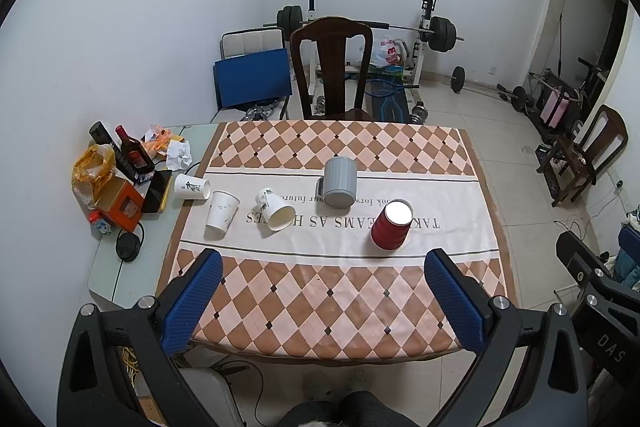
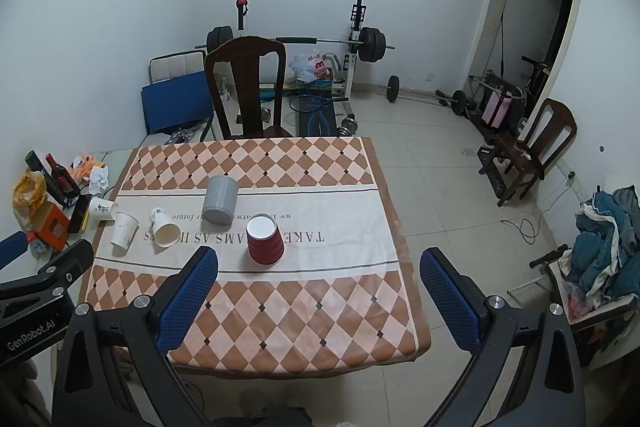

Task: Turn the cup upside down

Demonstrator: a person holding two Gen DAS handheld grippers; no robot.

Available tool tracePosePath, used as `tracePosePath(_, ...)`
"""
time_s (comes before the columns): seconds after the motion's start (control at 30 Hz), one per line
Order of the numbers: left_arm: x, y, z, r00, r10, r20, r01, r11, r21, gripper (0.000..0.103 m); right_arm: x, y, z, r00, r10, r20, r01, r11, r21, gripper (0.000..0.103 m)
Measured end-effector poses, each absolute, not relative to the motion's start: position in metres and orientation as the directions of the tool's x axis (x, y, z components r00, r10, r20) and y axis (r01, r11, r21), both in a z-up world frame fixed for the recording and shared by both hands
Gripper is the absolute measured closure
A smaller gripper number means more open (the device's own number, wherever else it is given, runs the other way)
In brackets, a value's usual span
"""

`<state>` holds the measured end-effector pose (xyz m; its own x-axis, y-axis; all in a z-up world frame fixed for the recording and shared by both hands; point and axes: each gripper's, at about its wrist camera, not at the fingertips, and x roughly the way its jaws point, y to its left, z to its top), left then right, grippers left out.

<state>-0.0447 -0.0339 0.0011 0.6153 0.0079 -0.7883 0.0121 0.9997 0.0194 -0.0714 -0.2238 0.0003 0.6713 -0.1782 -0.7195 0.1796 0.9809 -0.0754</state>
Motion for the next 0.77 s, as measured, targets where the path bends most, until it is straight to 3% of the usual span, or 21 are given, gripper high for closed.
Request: tracePosePath(0.77,-0.0431,-0.0306,0.0042,0.608,0.0,-0.794,0.026,0.999,0.02,0.0,-0.0668,-0.2272,-0.0019,0.669,-0.182,-0.72,0.184,0.98,-0.076,0.001)
